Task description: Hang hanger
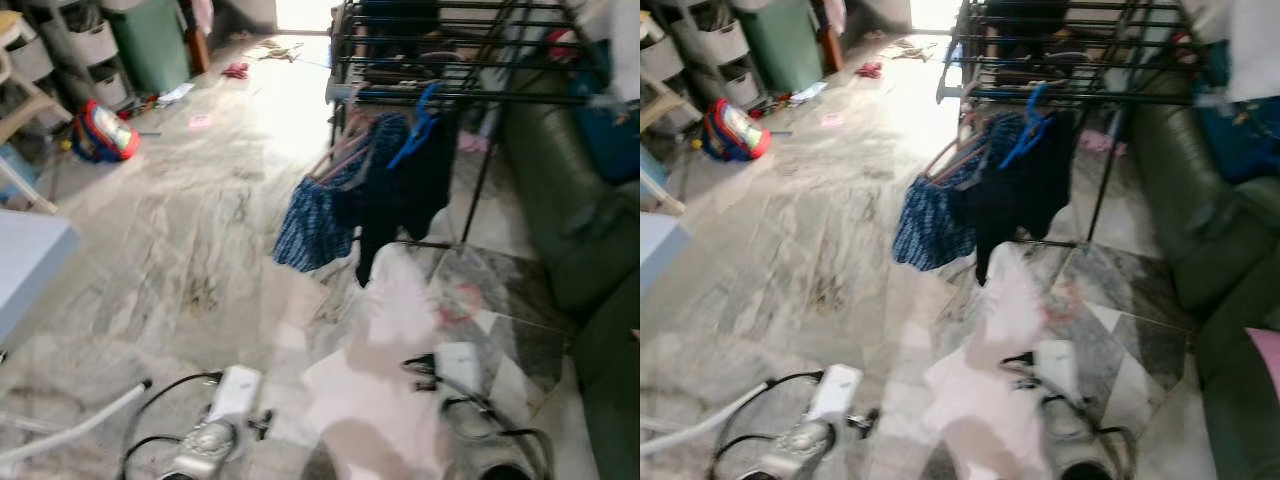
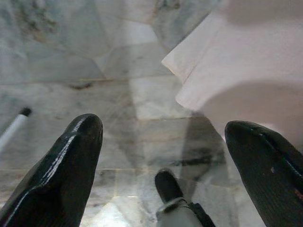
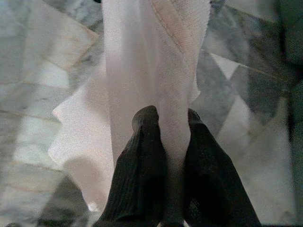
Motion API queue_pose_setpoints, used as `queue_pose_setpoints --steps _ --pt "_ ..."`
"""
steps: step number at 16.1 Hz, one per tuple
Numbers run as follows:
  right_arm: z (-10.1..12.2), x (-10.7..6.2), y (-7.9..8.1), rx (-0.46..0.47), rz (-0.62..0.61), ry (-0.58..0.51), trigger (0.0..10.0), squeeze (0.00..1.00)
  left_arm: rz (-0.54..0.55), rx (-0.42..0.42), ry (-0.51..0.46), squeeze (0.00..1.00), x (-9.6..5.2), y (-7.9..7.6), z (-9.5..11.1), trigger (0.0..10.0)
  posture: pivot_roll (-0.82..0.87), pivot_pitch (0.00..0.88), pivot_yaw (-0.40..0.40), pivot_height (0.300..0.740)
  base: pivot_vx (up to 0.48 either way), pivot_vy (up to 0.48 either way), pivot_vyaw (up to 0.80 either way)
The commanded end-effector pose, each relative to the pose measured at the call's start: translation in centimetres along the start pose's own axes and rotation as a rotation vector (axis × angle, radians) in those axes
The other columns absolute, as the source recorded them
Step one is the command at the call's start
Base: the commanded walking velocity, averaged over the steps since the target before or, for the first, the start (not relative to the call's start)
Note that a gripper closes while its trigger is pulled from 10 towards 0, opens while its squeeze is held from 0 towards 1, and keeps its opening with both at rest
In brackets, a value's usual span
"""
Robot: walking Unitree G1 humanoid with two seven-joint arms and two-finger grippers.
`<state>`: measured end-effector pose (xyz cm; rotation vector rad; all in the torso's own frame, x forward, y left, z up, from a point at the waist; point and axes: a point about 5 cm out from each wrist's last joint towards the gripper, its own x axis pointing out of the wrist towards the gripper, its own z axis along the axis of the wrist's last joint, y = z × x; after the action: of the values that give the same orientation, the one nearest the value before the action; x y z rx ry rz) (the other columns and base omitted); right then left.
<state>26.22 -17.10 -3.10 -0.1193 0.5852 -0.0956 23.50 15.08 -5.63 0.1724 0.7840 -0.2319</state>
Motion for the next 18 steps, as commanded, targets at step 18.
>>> queue_pose_setpoints --steps 18 --pt "0.7 0.1 -1.67 -0.022 -0.066 -0.058 10.0 0.0 -0.027 -0.066 -0.006 0.0 0.03 -0.68 -0.11 10.0 -0.07 0.127 0.035 0.74 0.0 -0.182 -0.2"
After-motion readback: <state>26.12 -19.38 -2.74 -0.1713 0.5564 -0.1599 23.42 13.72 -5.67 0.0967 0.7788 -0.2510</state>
